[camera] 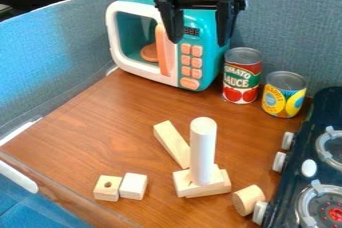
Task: Remove the cylinder and put in table
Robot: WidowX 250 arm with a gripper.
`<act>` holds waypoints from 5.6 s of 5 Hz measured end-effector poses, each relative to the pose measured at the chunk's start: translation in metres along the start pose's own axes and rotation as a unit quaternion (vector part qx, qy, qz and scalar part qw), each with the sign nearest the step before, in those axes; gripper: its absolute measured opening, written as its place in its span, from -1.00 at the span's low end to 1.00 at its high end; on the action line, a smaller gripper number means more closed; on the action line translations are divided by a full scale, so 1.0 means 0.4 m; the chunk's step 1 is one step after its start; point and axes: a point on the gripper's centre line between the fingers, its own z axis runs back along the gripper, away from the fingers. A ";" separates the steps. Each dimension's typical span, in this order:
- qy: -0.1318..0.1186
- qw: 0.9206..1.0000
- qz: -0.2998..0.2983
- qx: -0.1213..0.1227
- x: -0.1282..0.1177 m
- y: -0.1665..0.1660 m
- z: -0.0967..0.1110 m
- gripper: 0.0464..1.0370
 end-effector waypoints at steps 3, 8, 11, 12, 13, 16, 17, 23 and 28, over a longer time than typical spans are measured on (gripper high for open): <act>-0.005 0.996 -0.082 -0.017 0.001 -0.084 -0.037 0.93; 0.152 0.986 -0.074 0.005 -0.139 -0.080 -0.073 0.93; 0.070 0.993 -0.099 0.004 -0.145 -0.073 -0.186 0.93; 0.010 0.997 -0.072 -0.025 -0.137 -0.067 -0.198 0.93; 0.003 0.998 -0.058 -0.025 -0.131 -0.058 -0.202 0.93; 0.033 0.997 -0.059 -0.031 -0.141 -0.056 -0.217 0.03; 0.040 0.997 -0.058 -0.037 -0.141 -0.062 -0.207 0.03; -0.002 0.977 0.215 0.002 0.033 0.215 -0.108 0.03; 0.043 0.960 0.275 0.022 -0.041 0.296 -0.160 0.03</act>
